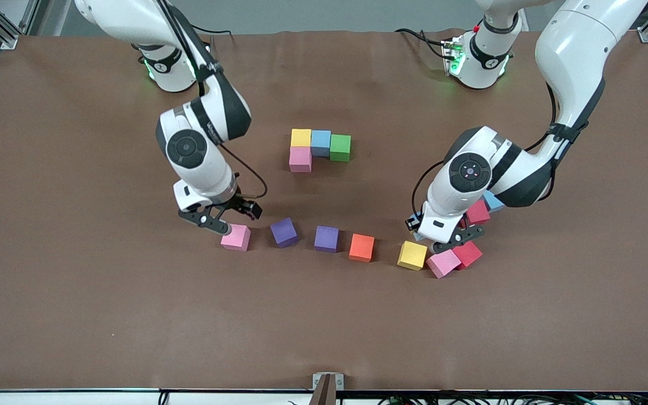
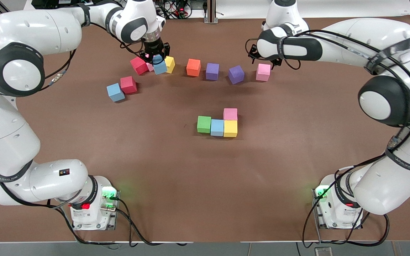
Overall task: Arrange 11 blocks into digit 3
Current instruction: 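Grasp the pink cube at the arc end with the right gripper, then carry the pink cube to the cluster while the left gripper carries blue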
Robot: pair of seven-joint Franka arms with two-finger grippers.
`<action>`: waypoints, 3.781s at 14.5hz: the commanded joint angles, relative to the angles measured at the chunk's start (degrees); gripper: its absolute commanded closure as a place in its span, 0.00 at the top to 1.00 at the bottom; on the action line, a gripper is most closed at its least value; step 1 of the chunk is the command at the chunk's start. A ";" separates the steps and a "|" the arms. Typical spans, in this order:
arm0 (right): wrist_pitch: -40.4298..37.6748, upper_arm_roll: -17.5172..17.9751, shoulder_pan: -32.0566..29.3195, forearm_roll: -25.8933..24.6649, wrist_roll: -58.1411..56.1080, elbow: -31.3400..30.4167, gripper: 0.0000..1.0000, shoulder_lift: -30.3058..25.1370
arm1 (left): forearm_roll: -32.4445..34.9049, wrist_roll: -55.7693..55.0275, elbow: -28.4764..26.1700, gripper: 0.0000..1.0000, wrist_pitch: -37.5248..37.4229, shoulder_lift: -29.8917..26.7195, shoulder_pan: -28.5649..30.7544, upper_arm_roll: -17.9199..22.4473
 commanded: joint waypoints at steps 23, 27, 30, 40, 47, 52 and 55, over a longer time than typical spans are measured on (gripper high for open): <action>7.01 1.29 -4.46 1.59 -6.87 3.92 0.98 9.54 | -0.93 0.00 0.94 0.33 -1.01 -0.57 0.17 -0.42; 7.53 1.20 -4.20 1.51 -6.87 3.75 0.88 10.68 | -0.93 0.00 0.94 0.33 -1.01 -0.57 0.17 -0.51; 7.09 1.20 -4.29 1.42 -8.10 3.75 0.36 10.59 | -0.93 -0.09 0.94 0.33 -1.01 -0.57 0.17 -0.51; -7.67 8.13 -3.67 1.68 -17.87 3.75 0.03 -0.21 | -1.02 -3.06 0.68 0.33 -1.01 -0.66 0.08 -1.65; 0.22 11.83 2.56 1.68 -9.95 -0.20 0.03 0.39 | -1.02 -6.50 0.41 0.33 -1.01 -0.22 -0.71 -2.53; 1.56 11.74 4.68 1.59 -8.02 -0.91 0.03 2.07 | -0.06 -14.57 -0.11 0.33 1.10 0.66 -2.99 -2.53; 3.74 11.66 4.68 1.59 -7.93 -2.49 0.03 2.59 | -0.06 -20.11 -0.29 0.32 1.98 0.58 -3.96 -2.53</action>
